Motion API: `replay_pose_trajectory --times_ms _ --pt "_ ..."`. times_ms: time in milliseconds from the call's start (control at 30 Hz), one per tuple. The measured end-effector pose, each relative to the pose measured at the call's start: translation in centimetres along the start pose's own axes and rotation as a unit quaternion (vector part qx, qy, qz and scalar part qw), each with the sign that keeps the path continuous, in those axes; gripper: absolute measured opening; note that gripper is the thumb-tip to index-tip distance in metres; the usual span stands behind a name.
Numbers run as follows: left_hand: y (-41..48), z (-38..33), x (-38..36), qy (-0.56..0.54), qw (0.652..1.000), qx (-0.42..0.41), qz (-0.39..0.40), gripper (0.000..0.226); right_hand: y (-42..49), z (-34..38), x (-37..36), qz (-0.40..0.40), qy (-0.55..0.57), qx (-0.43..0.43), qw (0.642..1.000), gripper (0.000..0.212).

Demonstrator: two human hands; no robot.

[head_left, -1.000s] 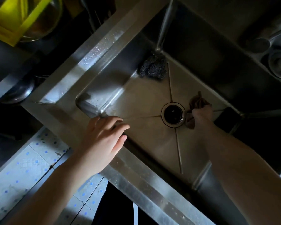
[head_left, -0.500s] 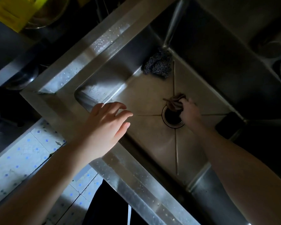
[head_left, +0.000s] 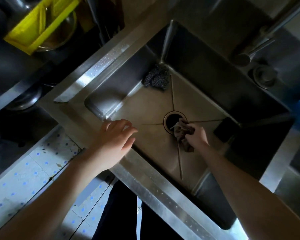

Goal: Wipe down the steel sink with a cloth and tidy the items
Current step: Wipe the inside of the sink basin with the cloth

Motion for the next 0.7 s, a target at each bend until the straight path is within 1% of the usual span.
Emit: replay_pose_trajectory --times_ms 67,167,267,533,600,700 --pt "-0.4 -0.2 -0.2 -0.019 1.000 0.005 0.001 0.021 -2.0 -0.5 0.1 -0.005 0.002 -0.001 1.000 0.044" --pt "-0.9 -0.6 -0.4 -0.058 0.998 0.013 0.012 0.023 -4.6 -1.0 0.3 -0.012 -0.028 0.014 0.999 0.045" --pt "-1.1 -1.1 -0.1 -0.066 0.998 0.020 0.013 0.024 -6.9 -1.1 0.4 -0.017 -0.050 0.033 0.998 0.045" --pt "-0.7 -2.6 2.9 -0.058 0.997 -0.005 -0.041 0.021 -11.9 -0.5 2.1 -0.041 -0.052 0.064 0.996 0.055" --pt "-0.4 -2.7 4.0 -0.051 0.998 -0.012 -0.039 0.022 -12.9 0.0 2.9 -0.058 -0.051 0.070 0.995 0.057" --pt "0.1 -2.9 5.6 -0.073 0.997 -0.009 -0.030 0.025 -14.3 1.0 4.1 -0.087 -0.046 0.080 0.992 0.055"
Point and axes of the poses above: each hand's wrist, its own y-axis towards the middle knuckle, its own x-axis out of the back of the hand, z = x × y, the point moved 3 cm from there along y, towards the middle knuckle, and after that the axes turned 9 degrees about -x, right-handed, at the moved point
